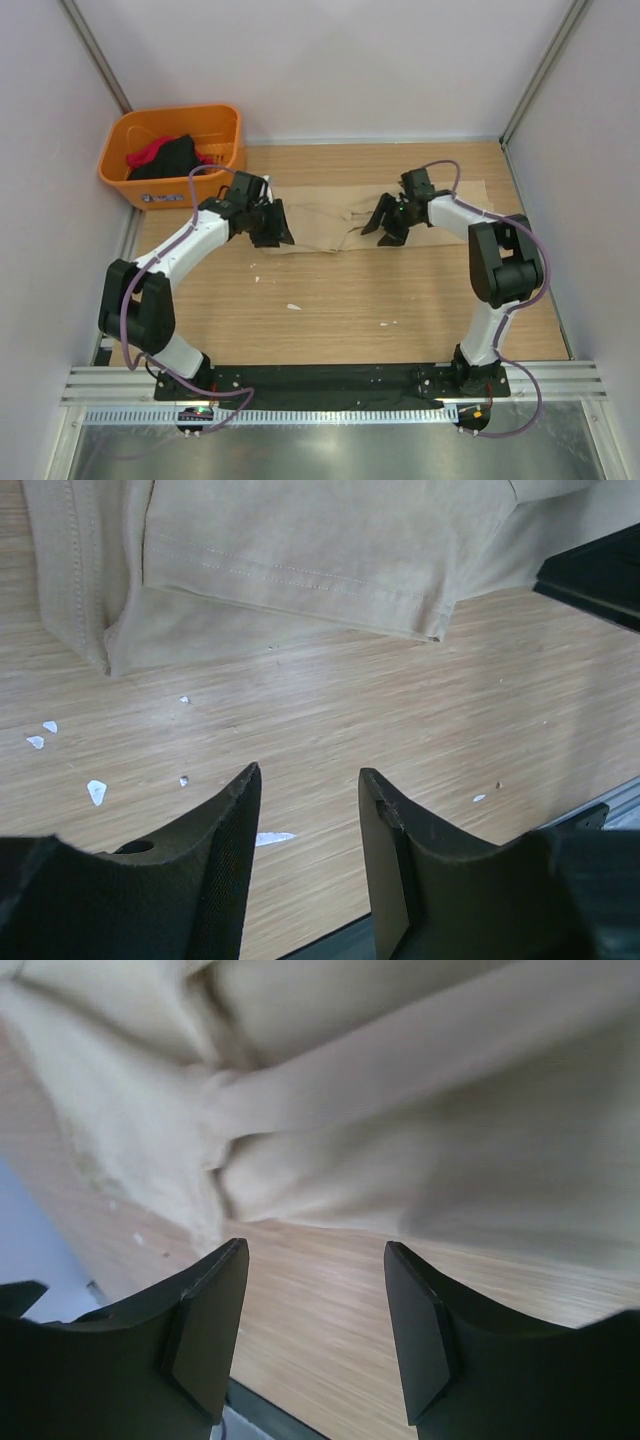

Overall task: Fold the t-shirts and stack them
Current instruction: Fold the tshirt

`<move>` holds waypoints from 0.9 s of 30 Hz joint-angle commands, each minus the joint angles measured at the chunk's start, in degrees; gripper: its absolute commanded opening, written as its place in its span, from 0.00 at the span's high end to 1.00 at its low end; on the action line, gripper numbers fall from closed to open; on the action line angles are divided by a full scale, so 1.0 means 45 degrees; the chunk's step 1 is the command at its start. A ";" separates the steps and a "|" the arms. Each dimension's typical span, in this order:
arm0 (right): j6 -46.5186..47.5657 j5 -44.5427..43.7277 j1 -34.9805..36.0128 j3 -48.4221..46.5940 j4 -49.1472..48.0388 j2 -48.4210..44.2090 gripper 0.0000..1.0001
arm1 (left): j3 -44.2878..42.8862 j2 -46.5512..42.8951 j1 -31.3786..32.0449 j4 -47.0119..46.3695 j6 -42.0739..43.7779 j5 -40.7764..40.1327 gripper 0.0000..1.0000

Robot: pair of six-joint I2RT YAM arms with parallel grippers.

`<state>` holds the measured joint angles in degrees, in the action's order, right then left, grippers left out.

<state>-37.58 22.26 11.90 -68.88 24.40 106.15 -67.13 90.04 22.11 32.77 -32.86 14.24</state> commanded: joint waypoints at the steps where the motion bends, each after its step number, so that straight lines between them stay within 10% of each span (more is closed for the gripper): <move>1: -0.1645 0.1167 0.1103 -0.0105 -0.3094 -0.0327 0.37 | 0.0250 -0.0692 -0.0030 -0.0604 -0.0216 0.0547 0.55; 27: -0.3073 0.0443 0.3176 0.0758 -0.4094 0.0493 0.55 | -0.0023 -0.0673 -0.0206 -0.0272 -0.0041 0.0371 0.55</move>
<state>-50.13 24.01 25.80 -63.90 8.99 107.44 -65.78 88.33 21.56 32.40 -33.65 15.05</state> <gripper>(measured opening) 0.464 0.453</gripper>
